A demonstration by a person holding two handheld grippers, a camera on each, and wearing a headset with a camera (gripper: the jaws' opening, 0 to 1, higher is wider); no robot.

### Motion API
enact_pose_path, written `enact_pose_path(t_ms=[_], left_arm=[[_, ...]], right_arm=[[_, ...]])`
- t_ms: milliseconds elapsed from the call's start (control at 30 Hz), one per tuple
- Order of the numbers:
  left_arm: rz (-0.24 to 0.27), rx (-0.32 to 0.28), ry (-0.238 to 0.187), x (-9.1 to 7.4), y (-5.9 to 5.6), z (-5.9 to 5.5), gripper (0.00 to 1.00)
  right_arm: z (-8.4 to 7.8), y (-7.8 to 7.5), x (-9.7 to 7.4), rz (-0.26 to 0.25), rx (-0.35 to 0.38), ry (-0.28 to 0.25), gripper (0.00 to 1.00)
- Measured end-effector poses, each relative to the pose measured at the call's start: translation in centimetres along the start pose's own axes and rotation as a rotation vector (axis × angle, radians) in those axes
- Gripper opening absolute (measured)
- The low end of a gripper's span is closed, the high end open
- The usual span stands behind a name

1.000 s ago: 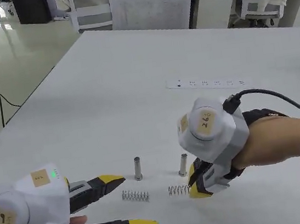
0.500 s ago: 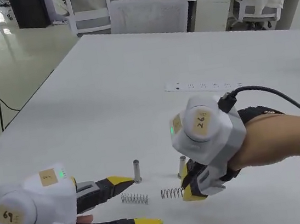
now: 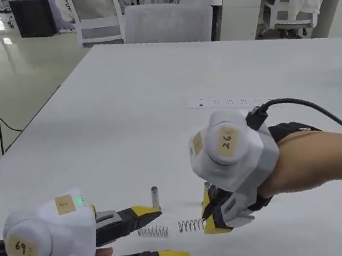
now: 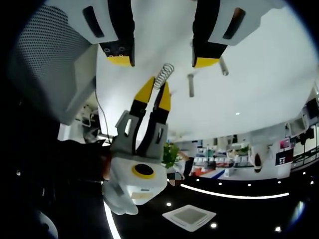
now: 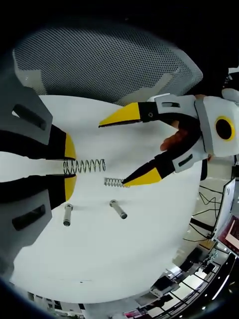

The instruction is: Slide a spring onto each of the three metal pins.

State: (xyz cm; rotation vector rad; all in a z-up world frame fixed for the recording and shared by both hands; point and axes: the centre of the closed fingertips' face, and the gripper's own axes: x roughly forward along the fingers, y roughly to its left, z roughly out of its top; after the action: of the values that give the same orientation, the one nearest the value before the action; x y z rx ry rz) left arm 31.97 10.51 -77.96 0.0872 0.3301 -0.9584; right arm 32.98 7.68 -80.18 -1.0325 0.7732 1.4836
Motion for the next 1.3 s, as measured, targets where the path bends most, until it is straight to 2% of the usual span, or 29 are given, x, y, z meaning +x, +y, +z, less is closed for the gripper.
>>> enact_pose_path(t_ms=[500, 1300], left_arm=[[-0.020, 0.021, 0.003, 0.4, -0.7, 0.3, 0.31], [-0.026, 0.043, 0.003, 0.5, -0.8, 0.5, 0.25]], right_arm=[[0.7, 0.6, -0.3, 0.002, -0.028, -0.010, 0.07], [1.4, 0.8, -0.4, 0.007, -0.057, -0.018, 0.07]])
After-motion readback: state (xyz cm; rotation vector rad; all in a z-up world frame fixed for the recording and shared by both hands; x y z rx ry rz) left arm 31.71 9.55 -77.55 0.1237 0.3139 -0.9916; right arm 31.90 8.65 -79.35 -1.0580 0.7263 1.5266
